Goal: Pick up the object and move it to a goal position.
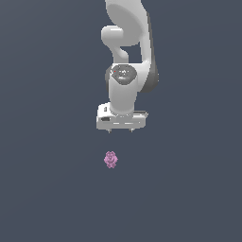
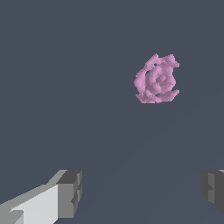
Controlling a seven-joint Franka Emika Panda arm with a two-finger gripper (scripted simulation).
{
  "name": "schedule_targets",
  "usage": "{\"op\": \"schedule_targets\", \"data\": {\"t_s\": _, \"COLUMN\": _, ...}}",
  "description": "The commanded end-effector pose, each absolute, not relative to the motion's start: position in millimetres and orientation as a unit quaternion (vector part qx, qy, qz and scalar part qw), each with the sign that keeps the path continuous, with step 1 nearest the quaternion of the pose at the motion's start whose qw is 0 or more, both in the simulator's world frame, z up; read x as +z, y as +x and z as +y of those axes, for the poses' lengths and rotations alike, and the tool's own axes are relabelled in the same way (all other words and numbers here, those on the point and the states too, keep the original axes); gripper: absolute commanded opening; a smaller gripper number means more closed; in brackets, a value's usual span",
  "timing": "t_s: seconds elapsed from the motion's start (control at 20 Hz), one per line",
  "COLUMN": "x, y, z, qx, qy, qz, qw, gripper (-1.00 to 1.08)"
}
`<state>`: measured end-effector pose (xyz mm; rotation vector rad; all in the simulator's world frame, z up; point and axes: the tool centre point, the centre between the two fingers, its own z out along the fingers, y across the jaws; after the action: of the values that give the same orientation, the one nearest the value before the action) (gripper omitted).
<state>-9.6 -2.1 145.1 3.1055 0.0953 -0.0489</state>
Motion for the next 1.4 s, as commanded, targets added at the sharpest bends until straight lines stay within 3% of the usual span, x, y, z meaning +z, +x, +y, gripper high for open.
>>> {"op": "schedule_targets", "data": {"t_s": 0.0, "x": 145, "y": -10, "z": -2, "qx": -0.016, "qy": 0.999, "qz": 0.031, "qw": 0.017, "gripper": 1.00}}
{"op": "schedule_targets", "data": {"t_s": 0.5, "x": 151, "y": -9, "z": 38, "qx": -0.006, "qy": 0.998, "qz": 0.056, "qw": 0.009, "gripper": 1.00}}
{"op": "schedule_targets", "data": {"t_s": 1.35, "x": 138, "y": 19, "z": 18, "qx": -0.005, "qy": 0.993, "qz": 0.116, "qw": 0.008, "gripper": 1.00}}
